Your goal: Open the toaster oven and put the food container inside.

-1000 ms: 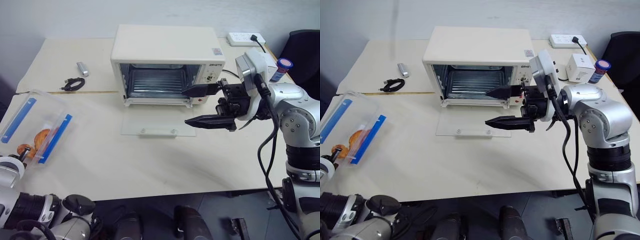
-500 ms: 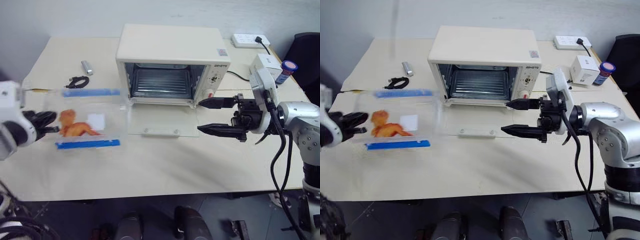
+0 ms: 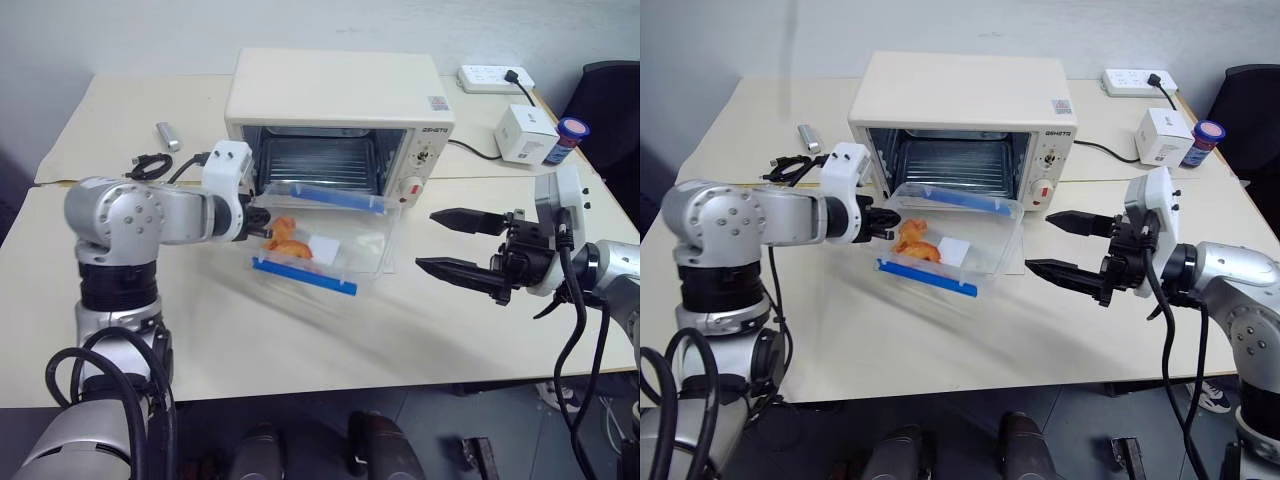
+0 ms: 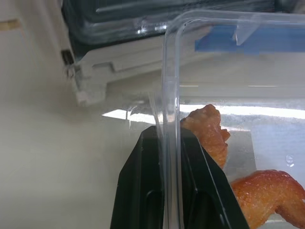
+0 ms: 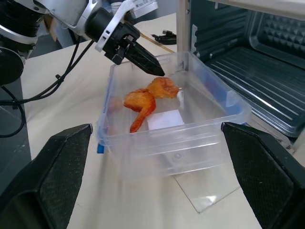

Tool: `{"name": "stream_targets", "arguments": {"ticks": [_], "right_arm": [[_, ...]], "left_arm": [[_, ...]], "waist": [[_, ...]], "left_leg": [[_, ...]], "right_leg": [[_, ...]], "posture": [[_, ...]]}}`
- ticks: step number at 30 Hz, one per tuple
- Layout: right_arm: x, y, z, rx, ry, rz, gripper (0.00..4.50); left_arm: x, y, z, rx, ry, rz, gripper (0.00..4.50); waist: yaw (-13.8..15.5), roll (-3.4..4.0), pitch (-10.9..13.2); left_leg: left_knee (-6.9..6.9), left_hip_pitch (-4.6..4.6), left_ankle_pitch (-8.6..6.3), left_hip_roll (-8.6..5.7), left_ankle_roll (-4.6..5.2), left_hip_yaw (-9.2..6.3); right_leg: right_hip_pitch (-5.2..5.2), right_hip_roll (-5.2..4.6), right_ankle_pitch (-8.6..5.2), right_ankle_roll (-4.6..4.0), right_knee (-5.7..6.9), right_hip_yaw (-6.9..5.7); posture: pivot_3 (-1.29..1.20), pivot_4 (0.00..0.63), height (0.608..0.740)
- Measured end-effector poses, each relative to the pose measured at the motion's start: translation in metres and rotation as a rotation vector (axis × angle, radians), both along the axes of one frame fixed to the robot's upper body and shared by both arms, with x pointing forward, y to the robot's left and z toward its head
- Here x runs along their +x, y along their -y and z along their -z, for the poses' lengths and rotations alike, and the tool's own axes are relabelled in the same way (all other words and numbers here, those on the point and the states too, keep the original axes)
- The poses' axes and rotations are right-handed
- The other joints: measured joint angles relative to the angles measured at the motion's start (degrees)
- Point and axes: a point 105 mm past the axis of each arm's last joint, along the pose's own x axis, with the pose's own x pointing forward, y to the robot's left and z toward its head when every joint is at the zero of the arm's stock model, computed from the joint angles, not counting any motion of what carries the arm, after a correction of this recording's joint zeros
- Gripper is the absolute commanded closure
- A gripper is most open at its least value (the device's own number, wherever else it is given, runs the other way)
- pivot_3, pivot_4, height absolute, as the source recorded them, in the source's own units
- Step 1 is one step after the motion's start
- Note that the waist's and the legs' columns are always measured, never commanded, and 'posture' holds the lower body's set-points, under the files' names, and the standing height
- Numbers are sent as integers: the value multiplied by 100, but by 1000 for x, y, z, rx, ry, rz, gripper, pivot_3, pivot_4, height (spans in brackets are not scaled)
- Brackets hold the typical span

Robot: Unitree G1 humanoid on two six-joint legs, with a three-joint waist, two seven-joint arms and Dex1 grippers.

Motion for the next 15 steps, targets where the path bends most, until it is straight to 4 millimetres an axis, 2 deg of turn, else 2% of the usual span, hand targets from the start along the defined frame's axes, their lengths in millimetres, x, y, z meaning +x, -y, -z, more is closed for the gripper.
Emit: {"name": "stream_targets", "arguments": {"ticks": [2,8,13,15], "right_arm": [[0,3,2,3,-5,22,0],[0,8,7,1,1,49,0],[2,14,10,-26,5,63,0],[3,16,10,-33,11,70,0]], "left_arm": [[6,0,-2,-8,18,-30,3251],[12,-5,-4,-23,48,-78,1329],[3,-18,-24,-91,166,-98,1329],[-4,-31,-36,-110,236,-119,1329]], "waist": [[5,0,0],[24,0,0],[8,0,0],[2,0,0]], "left_leg": [[1,0,2,0,0,0],[2,0,3,0,1,-3],[0,-3,3,1,1,-6],[1,-2,3,1,1,-7]], "right_leg": [[1,0,0,0,1,1],[2,0,1,1,1,1],[1,0,1,1,0,1],[1,0,1,1,1,1]], "posture": [[0,150,740],[0,150,740],[0,150,740],[0,150,740]]}}
